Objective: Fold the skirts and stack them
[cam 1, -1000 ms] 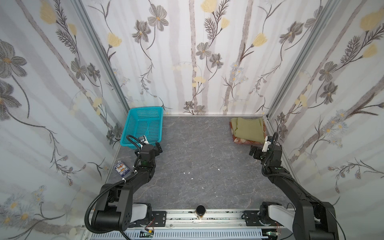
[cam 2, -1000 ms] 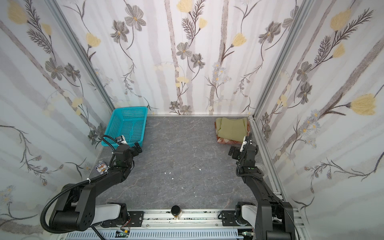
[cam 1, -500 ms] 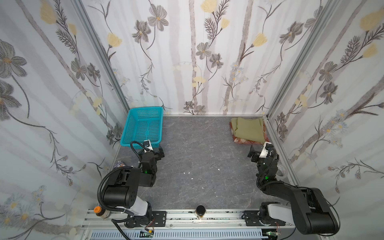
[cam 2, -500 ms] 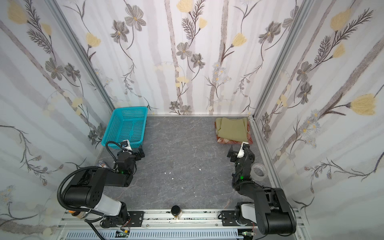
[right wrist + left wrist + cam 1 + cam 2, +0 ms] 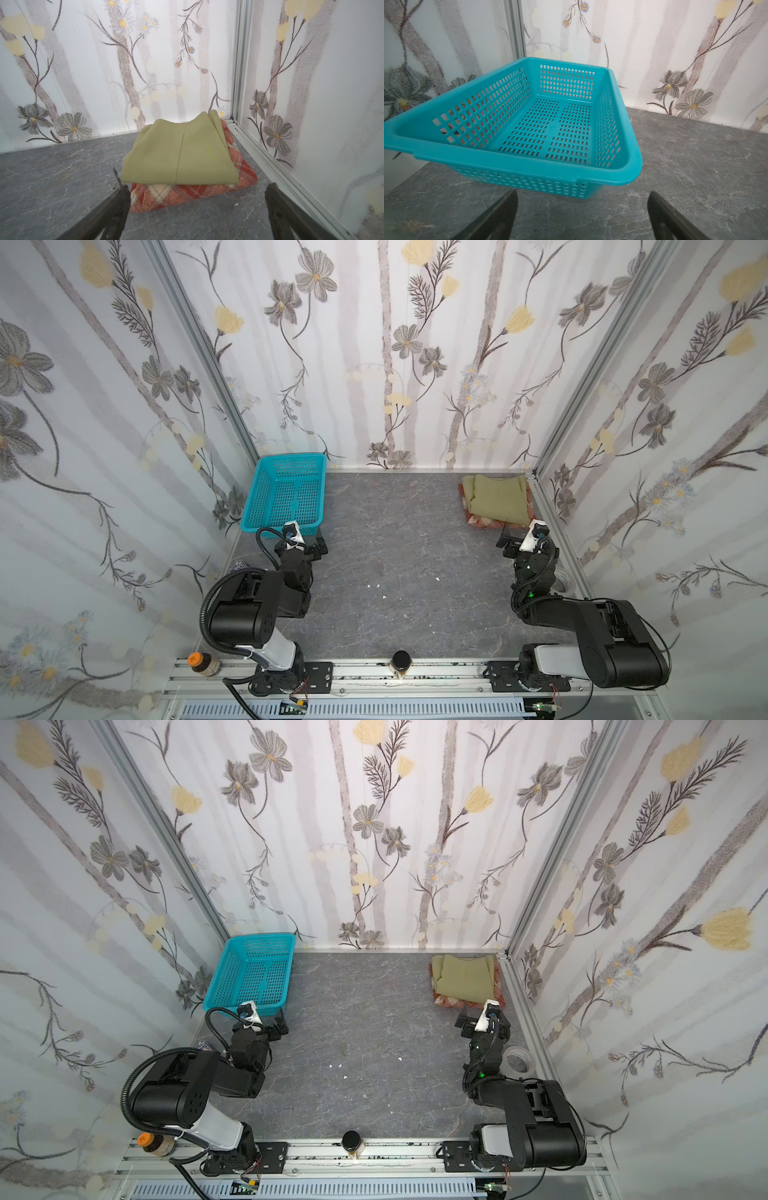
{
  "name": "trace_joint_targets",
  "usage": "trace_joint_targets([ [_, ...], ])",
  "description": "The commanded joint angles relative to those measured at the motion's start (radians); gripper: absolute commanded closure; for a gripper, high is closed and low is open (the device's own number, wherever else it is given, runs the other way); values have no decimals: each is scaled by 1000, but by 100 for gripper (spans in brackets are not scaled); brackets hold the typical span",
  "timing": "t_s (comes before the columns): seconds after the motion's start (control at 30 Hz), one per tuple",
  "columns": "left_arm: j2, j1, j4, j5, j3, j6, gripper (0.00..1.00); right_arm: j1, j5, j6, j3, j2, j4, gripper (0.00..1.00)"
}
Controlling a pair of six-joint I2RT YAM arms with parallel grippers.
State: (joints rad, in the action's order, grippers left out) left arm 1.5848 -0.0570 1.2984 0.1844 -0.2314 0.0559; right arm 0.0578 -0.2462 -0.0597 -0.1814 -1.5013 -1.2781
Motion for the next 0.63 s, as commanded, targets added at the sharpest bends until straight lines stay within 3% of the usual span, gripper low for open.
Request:
trace_joint_targets([
  [0.0,2,2,56,23,-1,6,0,1,-18,10,-4,-3,-55,0],
  [0.6,2,0,56,21,0,5,0,-2,1,12,-9,-4,-46,0],
])
